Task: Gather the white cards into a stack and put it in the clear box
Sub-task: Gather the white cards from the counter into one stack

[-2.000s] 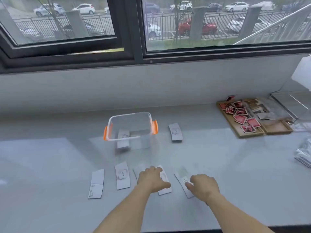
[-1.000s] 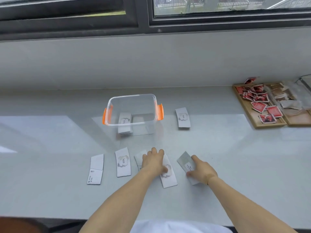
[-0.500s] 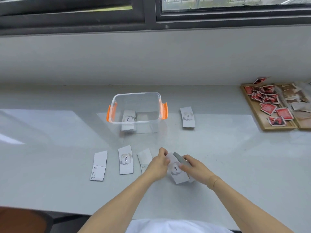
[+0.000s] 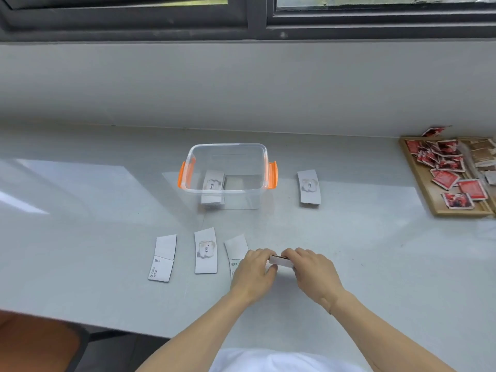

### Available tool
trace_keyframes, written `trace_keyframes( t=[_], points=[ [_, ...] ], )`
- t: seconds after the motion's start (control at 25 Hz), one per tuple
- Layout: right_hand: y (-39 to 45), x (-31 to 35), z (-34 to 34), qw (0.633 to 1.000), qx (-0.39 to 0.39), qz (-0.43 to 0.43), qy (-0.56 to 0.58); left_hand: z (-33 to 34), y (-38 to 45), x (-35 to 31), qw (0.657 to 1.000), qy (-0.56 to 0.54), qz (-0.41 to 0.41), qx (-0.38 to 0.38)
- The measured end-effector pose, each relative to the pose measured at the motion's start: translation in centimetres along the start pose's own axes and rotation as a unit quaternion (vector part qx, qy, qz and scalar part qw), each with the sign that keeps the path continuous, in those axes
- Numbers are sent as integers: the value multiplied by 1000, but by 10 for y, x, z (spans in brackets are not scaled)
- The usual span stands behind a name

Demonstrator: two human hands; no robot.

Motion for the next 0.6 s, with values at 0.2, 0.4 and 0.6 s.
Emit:
trace_keyframes(
  t=[0.2, 0.4, 0.6],
  points=[
    [0, 3, 17, 997, -6, -11, -76, -18, -5, 29, 996, 80, 9, -41],
    [2, 2, 18, 996, -4, -4, -92, -48, 11, 50, 977, 198, 75, 8],
    [-4, 5, 18, 997, -13, -12, -80, -55, 37, 51, 909, 350, 165, 158]
  ],
)
Point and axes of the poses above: each hand's wrist, its own y-axis towards the middle knuckle, its own z-axis out of the palm, x = y × z, the point moved 7 cm from there along y, towards the middle knuckle, and after that the axes turned 3 degrees about z, right-handed, at the moved point
